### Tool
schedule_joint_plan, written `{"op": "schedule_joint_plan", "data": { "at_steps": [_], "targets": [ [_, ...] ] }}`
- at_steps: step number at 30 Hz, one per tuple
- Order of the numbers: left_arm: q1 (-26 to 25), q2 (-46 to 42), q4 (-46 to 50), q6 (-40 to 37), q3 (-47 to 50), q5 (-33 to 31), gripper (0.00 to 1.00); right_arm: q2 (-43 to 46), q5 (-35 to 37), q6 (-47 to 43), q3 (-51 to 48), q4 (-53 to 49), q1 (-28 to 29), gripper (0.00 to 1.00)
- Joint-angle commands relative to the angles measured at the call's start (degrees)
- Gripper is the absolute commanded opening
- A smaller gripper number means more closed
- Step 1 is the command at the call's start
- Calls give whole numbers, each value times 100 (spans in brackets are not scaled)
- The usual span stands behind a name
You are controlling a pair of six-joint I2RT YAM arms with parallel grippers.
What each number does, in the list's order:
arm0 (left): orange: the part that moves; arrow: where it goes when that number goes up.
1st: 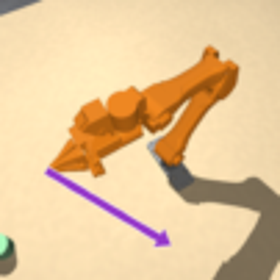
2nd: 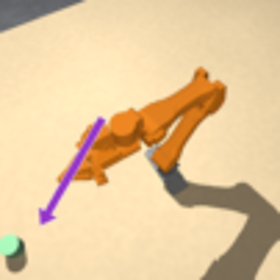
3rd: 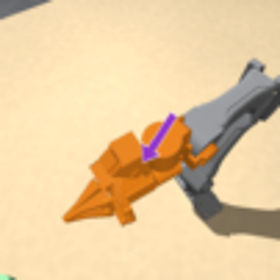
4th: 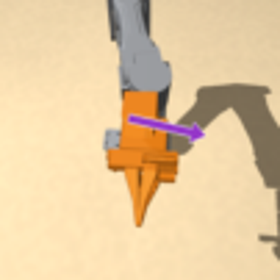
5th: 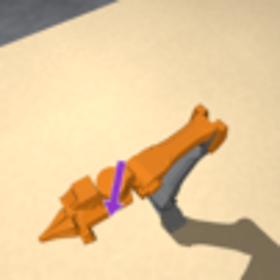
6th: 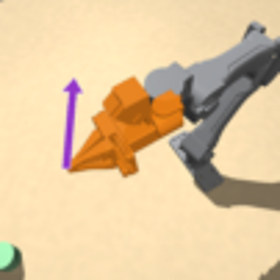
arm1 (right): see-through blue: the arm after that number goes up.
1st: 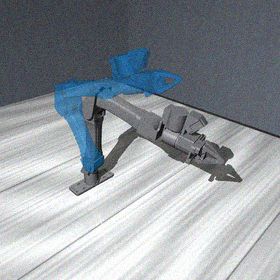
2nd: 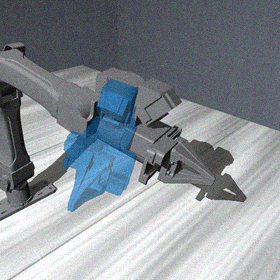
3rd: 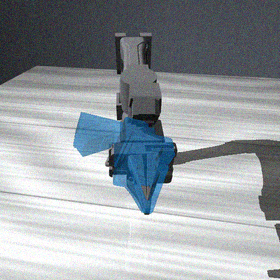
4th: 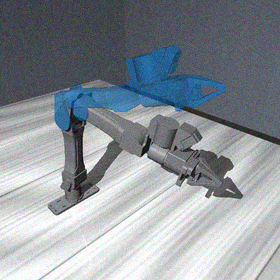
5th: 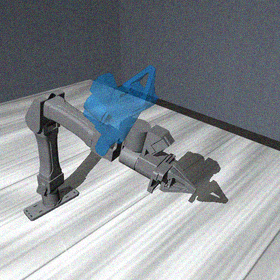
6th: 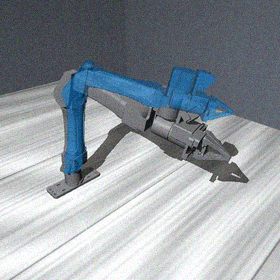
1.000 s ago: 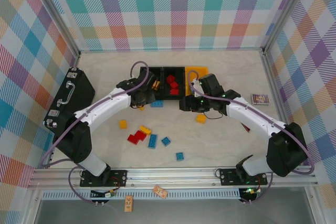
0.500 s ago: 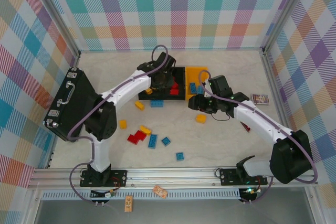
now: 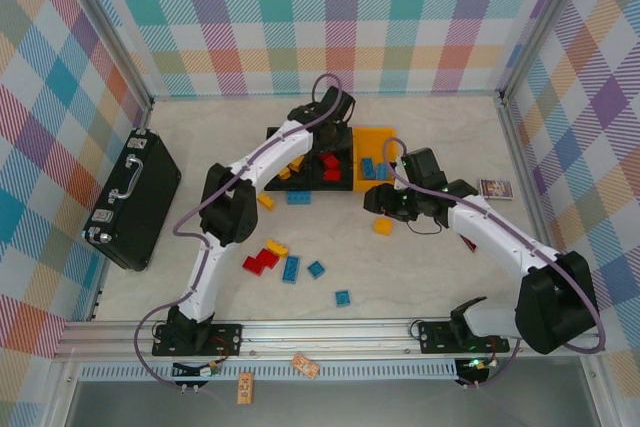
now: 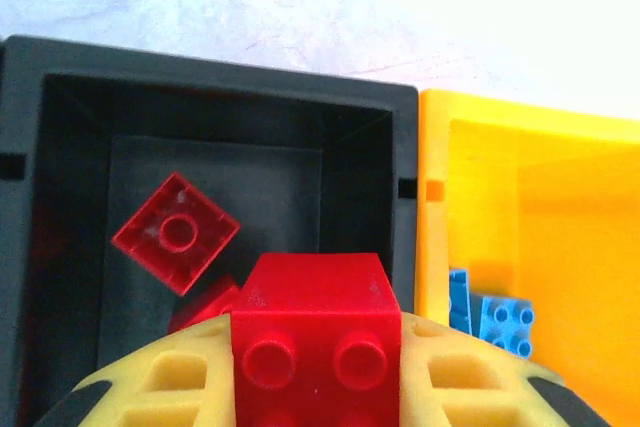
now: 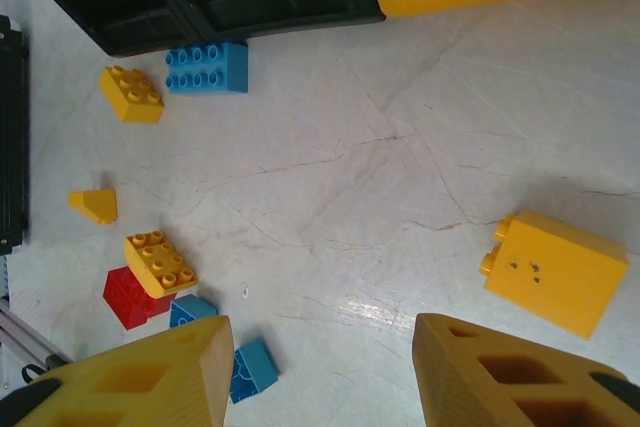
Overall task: Sort the legos into containers by color
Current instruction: Place the lego in the container.
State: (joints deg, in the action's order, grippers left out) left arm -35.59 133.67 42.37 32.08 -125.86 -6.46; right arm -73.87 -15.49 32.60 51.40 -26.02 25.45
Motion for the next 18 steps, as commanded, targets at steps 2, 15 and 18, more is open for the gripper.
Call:
{"op": "schedule_joint_plan", "data": {
  "at_steps": [2,15,18],
  "targets": [
    [19,294,280,-2,-401,-13,22,207,30,46,-60,-100,-79,51],
    [70,324,230,67,-465,145,48,263,53,51,-35,-157,-122,51],
    [62,182,244,33,-457,149,50,266,46,46,2,-162,-128,51]
  ]
}}
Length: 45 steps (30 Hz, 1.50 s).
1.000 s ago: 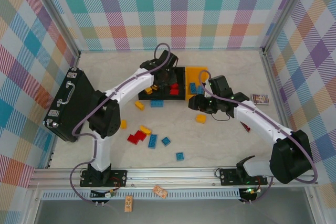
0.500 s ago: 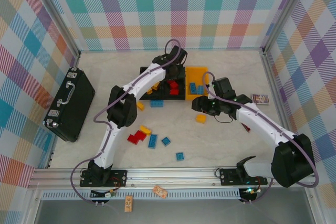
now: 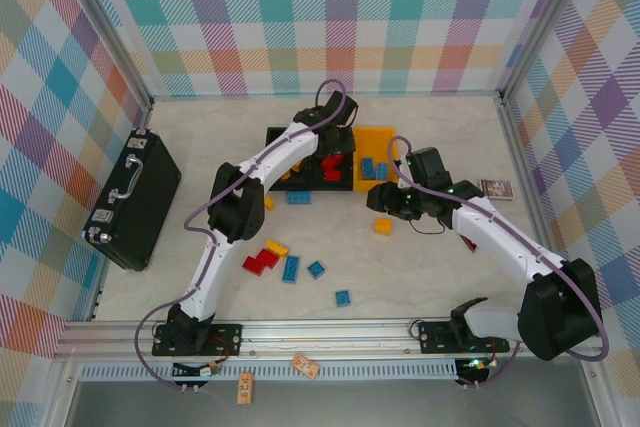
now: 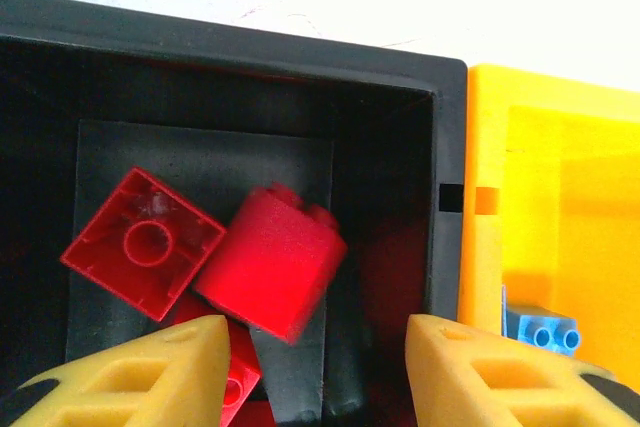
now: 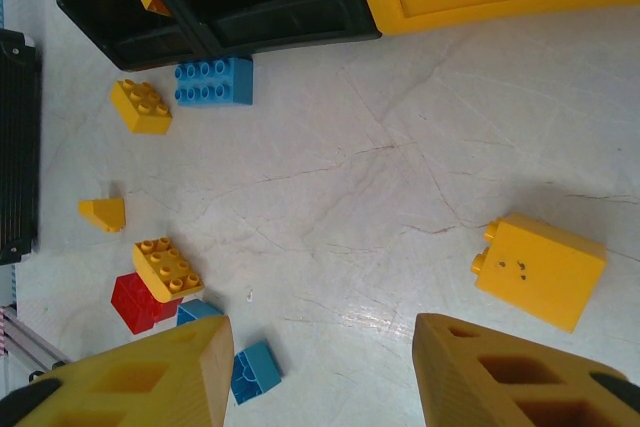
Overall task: Sort the legos into containers by color
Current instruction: Place the lego in the container, then pick up the lego from the center of the table.
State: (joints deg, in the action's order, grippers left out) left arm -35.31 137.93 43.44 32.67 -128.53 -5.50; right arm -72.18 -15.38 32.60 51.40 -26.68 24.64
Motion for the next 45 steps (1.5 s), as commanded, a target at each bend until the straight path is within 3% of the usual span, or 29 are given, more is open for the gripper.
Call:
{"op": "schedule_joint_plan", "data": {
  "at_steps": [1,8,19,31,38,45],
  "targets": [
    [30,-308,163,-27,-186,74,50,108,43,49,23,-117,-43,51],
    [-146,-1172,108,-207,455,139,50,134,3,-93,172,-234,-47,51],
    [-196,-3612,-807,143,3846,322,51,254,-483,-346,98,75,5,54],
    [-197,-5737,-355,624,6463,-78,55,110,-773,-628,-5,285,492,55],
    [-182,-6331,-244,1011,7269,-587,60,-82,-778,-593,-11,364,611,55],
    [-11,-5976,-845,952,7453,-1160,66,-156,-656,-480,-44,557,848,55]
  ]
}}
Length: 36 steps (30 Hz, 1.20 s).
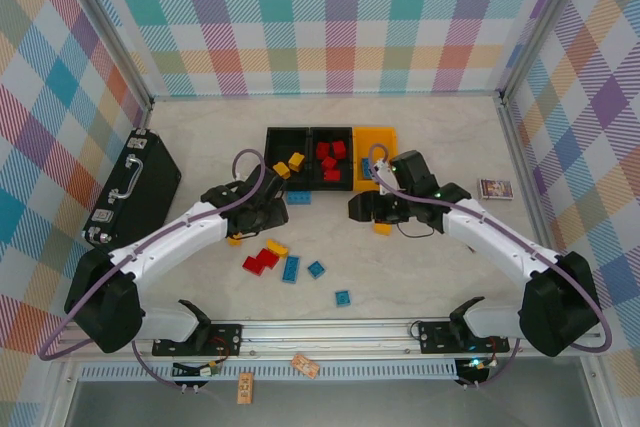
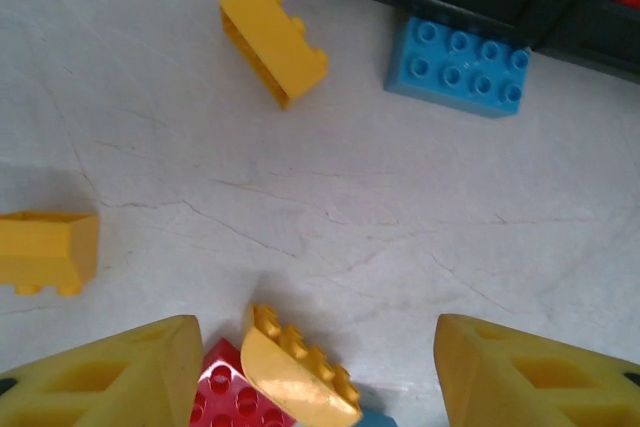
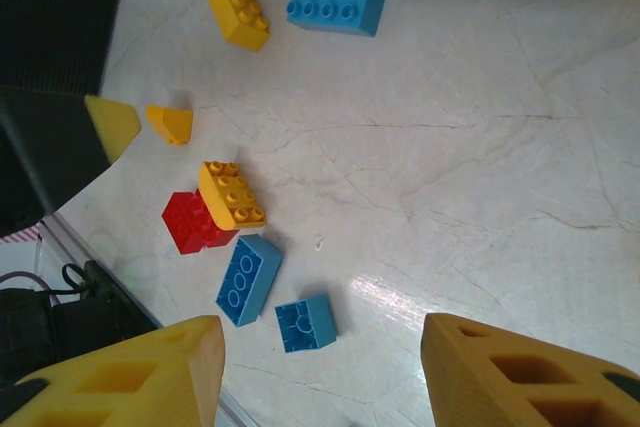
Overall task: Sort the legos into containers by color
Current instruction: Pick up the lego from the center of the table.
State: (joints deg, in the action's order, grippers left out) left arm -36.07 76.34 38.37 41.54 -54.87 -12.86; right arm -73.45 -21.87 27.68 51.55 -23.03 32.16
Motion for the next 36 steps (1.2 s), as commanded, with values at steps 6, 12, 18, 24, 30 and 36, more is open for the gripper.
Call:
{"op": "schedule_joint_plan", "data": {
  "at_steps": [6,12,18,24,30,36],
  "targets": [
    [82,827,-1273,163,222,-1021,76,5,48,165,-236,325,162,56],
    [101,1530,-1567,122,38,-1455,75,53,113,174,-285,308,172,56],
    [208,2064,-1806,-3,-167,-1534,74,41,198,148,-277,256,169,55],
    [377,2462,-2075,-123,-303,-1439,73,-11,242,156,-246,225,168,55],
    [532,2713,-2189,-184,-316,-1366,67,-29,322,140,-102,86,169,55],
    [566,2723,-2364,-282,-308,-1264,42,-64,324,220,-109,130,168,55]
  ]
}}
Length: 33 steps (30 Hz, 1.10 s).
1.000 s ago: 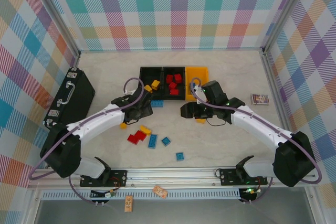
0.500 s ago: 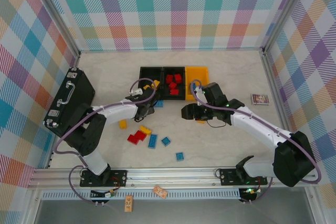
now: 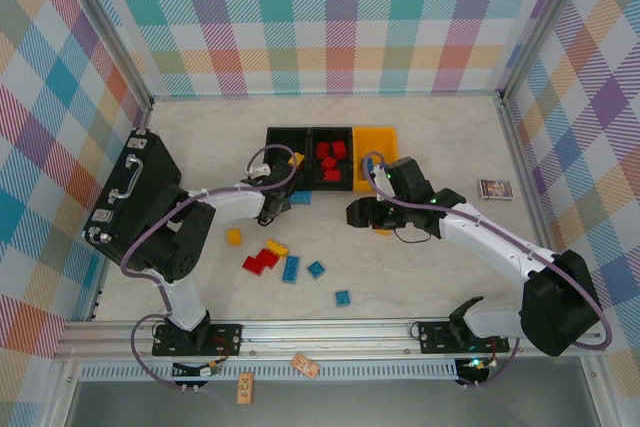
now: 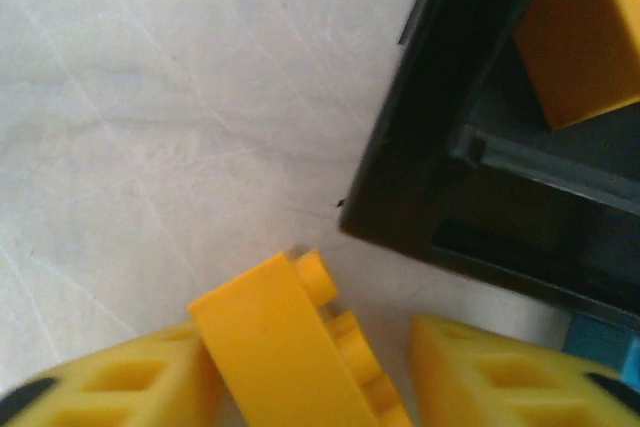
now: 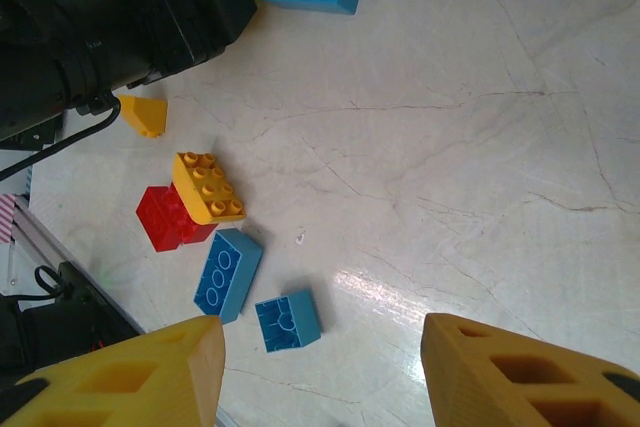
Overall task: Sort the legos into containers by color
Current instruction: Pick up the lego from the center of the table, then place the lego in the container.
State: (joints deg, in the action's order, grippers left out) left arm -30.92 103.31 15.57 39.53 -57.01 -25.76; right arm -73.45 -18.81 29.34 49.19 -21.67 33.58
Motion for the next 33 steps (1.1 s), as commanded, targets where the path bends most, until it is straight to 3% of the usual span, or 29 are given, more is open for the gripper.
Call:
{"op": "schedule_joint_plan", "data": {
  "at_steps": [1,9,14,18,24,33],
  "targets": [
    [48,-13,-81,-74,-70,64,38,-73,9,62,133,5,29,55],
    [26,-703,399,26,298,250,17,-108,-40,89,144,116,30,54],
    [-44,-1346,884,-59,342,362,16,-165,-79,56,191,172,28,55],
    [-39,-1563,1259,-323,-10,817,16,-237,-105,3,279,214,27,54],
    [-7,-1108,1779,-615,-1147,1189,16,-424,-208,-26,397,298,22,54],
    [239,472,2356,-895,-3145,1321,17,-303,-203,-7,243,389,26,54]
  ]
}}
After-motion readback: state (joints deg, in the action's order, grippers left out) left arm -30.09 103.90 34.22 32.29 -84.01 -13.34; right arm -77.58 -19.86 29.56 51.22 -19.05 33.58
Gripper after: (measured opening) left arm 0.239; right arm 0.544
